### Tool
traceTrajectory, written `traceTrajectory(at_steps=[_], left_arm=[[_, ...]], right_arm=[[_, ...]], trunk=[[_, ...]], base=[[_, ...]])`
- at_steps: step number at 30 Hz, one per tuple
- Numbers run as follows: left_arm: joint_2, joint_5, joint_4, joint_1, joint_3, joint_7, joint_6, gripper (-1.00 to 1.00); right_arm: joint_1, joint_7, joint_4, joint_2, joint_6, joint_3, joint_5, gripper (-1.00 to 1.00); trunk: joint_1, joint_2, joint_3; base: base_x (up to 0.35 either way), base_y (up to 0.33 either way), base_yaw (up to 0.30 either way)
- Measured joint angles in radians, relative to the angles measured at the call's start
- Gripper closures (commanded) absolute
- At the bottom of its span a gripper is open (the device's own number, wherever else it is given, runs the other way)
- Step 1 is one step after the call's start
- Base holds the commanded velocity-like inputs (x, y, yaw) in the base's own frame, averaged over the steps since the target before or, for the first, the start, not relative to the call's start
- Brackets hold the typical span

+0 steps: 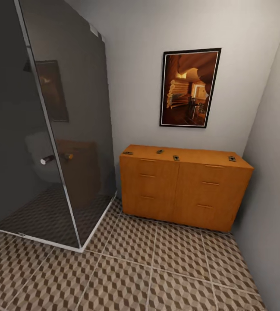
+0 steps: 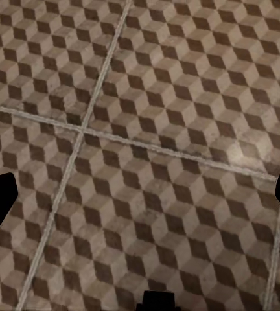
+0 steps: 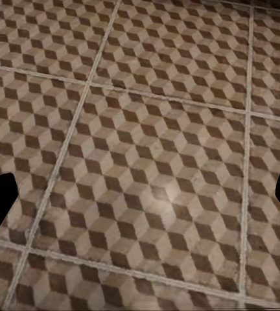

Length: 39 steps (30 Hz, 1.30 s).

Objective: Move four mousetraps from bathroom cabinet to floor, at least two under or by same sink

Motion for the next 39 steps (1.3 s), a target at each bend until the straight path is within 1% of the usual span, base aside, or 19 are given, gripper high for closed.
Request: traceTrajectory(at_steps=[25, 30, 39], left_arm=[[0.0, 0.0, 0.0, 0.0, 0.0, 0.0, 0.0, -1.0], [0.0, 0.0, 0.0, 0.0, 0.0, 0.0, 0.0, -1.0], [0.001, 0.0, 0.0, 0.0, 0.0, 0.0, 0.0, -1.0]], right_arm=[[0.0, 0.0, 0.0, 0.0, 0.0, 0.001, 0.0, -1.0], [0.0, 0.0, 0.0, 0.0, 0.0, 0.001, 0.0, -1.0], [0.0, 0.0, 0.0, 0.0, 0.0, 0.0, 0.0, -1.0]], trunk=[[0.0, 0.0, 0.0], [0.0, 0.0, 0.0], [0.0, 0.0, 0.0]], base=[[0.0, 0.0, -0.291], [0.0, 0.0, -0.123], [0.0, 0.0, -0.018]])
